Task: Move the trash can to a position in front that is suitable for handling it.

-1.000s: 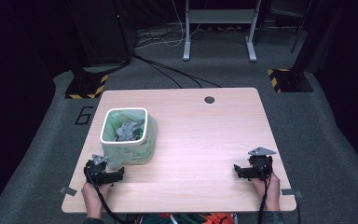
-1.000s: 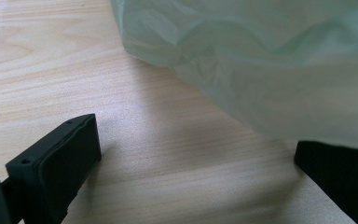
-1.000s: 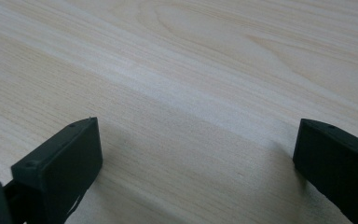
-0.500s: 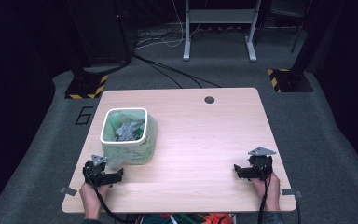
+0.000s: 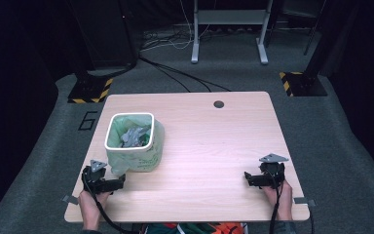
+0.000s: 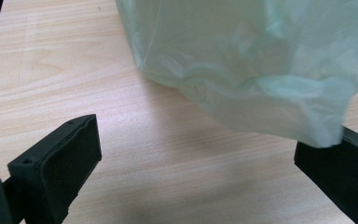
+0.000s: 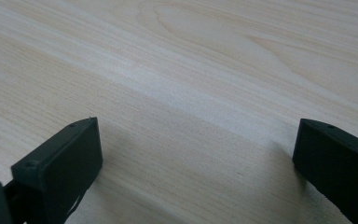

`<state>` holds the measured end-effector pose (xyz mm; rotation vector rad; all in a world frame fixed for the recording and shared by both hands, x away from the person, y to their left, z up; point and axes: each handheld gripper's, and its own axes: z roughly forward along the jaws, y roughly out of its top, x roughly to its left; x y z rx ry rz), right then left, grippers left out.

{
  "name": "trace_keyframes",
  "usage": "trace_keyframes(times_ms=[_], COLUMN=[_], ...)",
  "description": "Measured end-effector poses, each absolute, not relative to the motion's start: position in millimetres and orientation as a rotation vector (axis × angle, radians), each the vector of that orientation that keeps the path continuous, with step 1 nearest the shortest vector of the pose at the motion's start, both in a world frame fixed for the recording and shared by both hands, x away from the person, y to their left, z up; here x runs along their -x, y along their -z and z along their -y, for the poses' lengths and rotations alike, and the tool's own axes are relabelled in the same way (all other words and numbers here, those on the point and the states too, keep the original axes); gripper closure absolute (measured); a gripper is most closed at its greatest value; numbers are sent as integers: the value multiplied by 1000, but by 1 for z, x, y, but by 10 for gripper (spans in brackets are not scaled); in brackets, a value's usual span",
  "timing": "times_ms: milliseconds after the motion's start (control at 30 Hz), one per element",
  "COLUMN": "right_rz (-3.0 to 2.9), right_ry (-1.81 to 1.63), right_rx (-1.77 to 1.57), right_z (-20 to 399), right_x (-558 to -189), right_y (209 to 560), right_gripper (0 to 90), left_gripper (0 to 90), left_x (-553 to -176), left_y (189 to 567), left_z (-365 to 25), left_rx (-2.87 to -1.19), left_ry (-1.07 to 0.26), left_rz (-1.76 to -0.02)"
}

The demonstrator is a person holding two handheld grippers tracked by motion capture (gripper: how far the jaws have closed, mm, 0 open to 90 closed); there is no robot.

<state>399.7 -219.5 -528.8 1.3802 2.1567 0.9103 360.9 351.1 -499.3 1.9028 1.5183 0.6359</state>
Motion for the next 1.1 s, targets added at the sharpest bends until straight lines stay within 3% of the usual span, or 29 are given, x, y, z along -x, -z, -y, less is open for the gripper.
trace_keyframes(times_ms=[1100], right_rz=[-2156], right_ry=[-910], right_rx=[-1380], right_z=[220], right_x=[-400], right_y=[529], right_gripper=[4], left_gripper=[1], left_x=[-354], left_y=[432], left_z=[-345], left_rx=[-1949], left_ry=[-696], left_rz=[-1450])
